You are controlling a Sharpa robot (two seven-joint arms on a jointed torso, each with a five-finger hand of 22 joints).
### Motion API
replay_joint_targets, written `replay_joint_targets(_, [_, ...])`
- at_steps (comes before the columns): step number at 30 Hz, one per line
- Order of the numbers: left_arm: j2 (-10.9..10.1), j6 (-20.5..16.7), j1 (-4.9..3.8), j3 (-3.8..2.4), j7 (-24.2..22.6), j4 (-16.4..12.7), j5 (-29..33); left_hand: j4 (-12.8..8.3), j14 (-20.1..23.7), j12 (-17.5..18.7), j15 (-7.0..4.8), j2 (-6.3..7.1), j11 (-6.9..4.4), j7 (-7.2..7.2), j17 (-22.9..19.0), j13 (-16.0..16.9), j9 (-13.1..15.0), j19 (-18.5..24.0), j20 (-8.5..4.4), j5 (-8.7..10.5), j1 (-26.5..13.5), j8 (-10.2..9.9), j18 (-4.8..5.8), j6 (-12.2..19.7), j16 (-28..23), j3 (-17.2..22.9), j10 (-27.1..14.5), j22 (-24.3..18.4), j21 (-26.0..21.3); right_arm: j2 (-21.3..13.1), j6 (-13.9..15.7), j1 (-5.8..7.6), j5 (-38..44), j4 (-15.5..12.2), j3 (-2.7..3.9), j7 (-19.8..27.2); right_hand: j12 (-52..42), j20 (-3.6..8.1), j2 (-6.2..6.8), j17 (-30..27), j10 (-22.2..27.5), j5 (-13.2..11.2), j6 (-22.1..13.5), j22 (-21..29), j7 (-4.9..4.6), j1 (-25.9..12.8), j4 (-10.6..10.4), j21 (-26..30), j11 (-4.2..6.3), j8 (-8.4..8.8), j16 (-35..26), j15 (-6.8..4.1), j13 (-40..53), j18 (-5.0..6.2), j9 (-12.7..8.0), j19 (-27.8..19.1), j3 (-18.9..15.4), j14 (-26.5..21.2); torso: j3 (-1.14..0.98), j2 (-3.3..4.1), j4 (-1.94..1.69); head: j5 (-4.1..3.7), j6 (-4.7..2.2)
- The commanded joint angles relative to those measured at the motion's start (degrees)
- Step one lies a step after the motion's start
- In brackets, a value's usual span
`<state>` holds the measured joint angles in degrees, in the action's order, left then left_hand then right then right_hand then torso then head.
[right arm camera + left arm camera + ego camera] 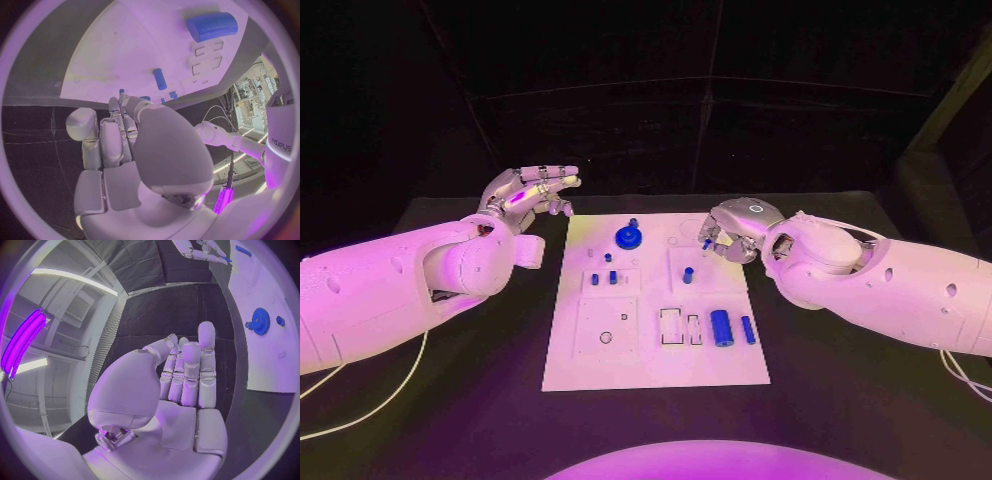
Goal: Assemble the parts on the task board
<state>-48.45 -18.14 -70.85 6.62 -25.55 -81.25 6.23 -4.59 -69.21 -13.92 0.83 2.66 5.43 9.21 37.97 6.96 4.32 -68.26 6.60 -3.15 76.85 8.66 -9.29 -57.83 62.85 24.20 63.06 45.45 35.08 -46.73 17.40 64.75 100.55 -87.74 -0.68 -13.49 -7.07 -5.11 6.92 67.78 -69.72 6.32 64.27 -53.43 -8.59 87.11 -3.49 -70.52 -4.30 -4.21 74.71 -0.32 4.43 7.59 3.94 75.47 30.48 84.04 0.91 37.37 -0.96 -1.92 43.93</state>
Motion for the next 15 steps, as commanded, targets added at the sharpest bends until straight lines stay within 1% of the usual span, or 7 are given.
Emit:
replay_joint_targets(1, [-0.03, -1.08, -0.08, -0.05, -1.25, -0.07, 0.18, -0.31, 0.33, -0.26, 0.00, 0.06, 0.10, 0.39, 0.04, 0.09, -0.06, 0.49, -0.07, -0.28, 0.63, 0.22, -1.19, -0.13, -0.14, -0.09, -0.15, -0.07, -0.22, -0.62, 2.62, 0.20, -0.96, -2.48, 0.52, -0.17, 0.36, -0.21, 0.03, -0.06, -0.24, -0.33, 0.29, -0.10, 0.01, -0.55, 0.12, -0.23, -0.03, 0.27, 0.27, -0.32, 0.07, -0.85, 0.09, 0.15, 0.35, 2.06, 0.01, 0.01, -0.07, 0.14, -0.06])
replay_joint_targets(3, [-0.01, -1.29, -0.08, -0.04, -1.16, -0.09, 0.18, -0.31, 0.33, -0.26, 0.00, 0.06, 0.10, 0.39, 0.04, 0.09, -0.06, 0.49, -0.07, -0.28, 0.63, 0.22, -1.19, -0.13, -0.14, -0.09, -0.15, -0.07, -0.22, -0.80, 2.73, 0.29, -1.19, -4.10, 0.78, -0.16, 0.36, -0.21, 0.03, -0.06, -0.24, -0.33, 0.29, -0.10, 0.01, -0.55, 0.12, -0.23, -0.03, 0.27, 0.27, -0.32, 0.07, -0.85, 0.09, 0.15, 0.35, 2.06, 0.04, 0.01, -0.07, 0.46, -0.16])
replay_joint_targets(4, [0.02, -1.38, -0.08, -0.04, -1.11, -0.10, 0.18, -0.31, 0.36, -0.27, 0.00, 0.07, 0.10, 0.40, -0.04, 0.09, -0.06, 0.49, -0.07, -0.28, 0.62, 0.22, -1.19, -0.12, -0.18, -0.09, -0.15, -0.07, -0.22, -0.75, 2.71, 0.32, -1.30, -4.84, 0.87, -0.16, 0.36, -0.20, 0.05, -0.03, -0.26, -0.35, 0.31, -0.11, 0.01, -0.64, 0.16, -0.24, -0.03, 0.26, 0.30, -0.32, 0.07, -0.85, 0.09, 0.15, 0.40, 2.07, 0.02, 0.02, -0.02, 0.96, -0.33])
replay_joint_targets(8, [0.24, -1.44, -0.09, -0.04, -0.96, -0.15, 0.18, -0.32, 0.49, -0.29, 0.01, 0.10, 0.13, 0.45, -0.34, 0.09, -0.07, 0.49, -0.07, -0.27, 0.60, 0.22, -1.19, -0.11, -0.33, -0.12, -0.18, -0.08, -0.23, 0.08, 2.38, 0.39, -1.54, -6.85, 1.06, -0.13, 0.35, -0.19, 0.11, 0.01, -0.34, -0.46, 0.35, -0.16, 0.01, -0.92, 0.30, -0.28, -0.02, 0.26, 0.35, -0.32, 0.08, -0.85, 0.10, 0.16, 0.57, 2.08, 0.03, 0.08, -0.08, 1.77, -0.49])
replay_joint_targets(9, [0.33, -1.42, -0.09, -0.04, -0.93, -0.18, 0.18, -0.32, 0.49, -0.29, 0.01, 0.10, 0.13, 0.45, -0.34, 0.09, -0.07, 0.49, -0.07, -0.27, 0.60, 0.22, -1.19, -0.11, -0.33, -0.12, -0.18, -0.08, -0.23, 0.43, 2.21, 0.40, -1.59, -7.22, 1.08, -0.12, 0.35, -0.19, 0.11, 0.01, -0.34, -0.46, 0.35, -0.16, 0.01, -0.92, 0.30, -0.28, -0.02, 0.26, 0.35, -0.32, 0.08, -0.85, 0.10, 0.16, 0.57, 2.08, 0.04, 0.07, -0.15, 1.95, -0.43])
replay_joint_targets(11, [0.53, -1.35, -0.09, -0.04, -0.85, -0.23, 0.18, -0.32, 0.49, -0.29, 0.01, 0.10, 0.13, 0.45, -0.34, 0.09, -0.07, 0.49, -0.07, -0.27, 0.60, 0.22, -1.19, -0.11, -0.33, -0.12, -0.18, -0.08, -0.23, 1.58, 1.69, 0.41, -1.68, -7.82, 1.10, -0.02, 0.35, -0.19, 0.11, 0.05, -0.38, -0.56, 0.40, -0.22, 0.01, -1.13, 0.34, -0.32, -0.02, 0.24, 0.40, -0.32, 0.09, -0.86, 0.11, 0.18, 0.66, 2.09, 0.11, 0.01, -0.20, 2.86, -0.06])
replay_joint_targets(15, [0.89, -1.17, -0.10, -0.05, -0.70, -0.27, 0.18, -0.33, 0.52, -0.31, 0.02, 0.14, 0.17, 0.50, -0.38, 0.09, -0.08, 0.50, -0.06, -0.27, 0.58, 0.21, -1.18, -0.07, -0.34, -0.16, -0.23, -0.09, -0.24, 3.98, 0.38, 0.35, -1.91, -7.81, 0.98, 0.52, 0.35, -0.18, 0.10, 0.09, -0.41, -0.66, 0.43, -0.21, 0.01, -1.32, 0.40, -0.32, -0.01, 0.23, 0.44, -0.32, 0.10, -0.86, 0.12, 0.17, 0.75, 2.10, 0.20, 0.00, -0.24, 4.22, 0.41])
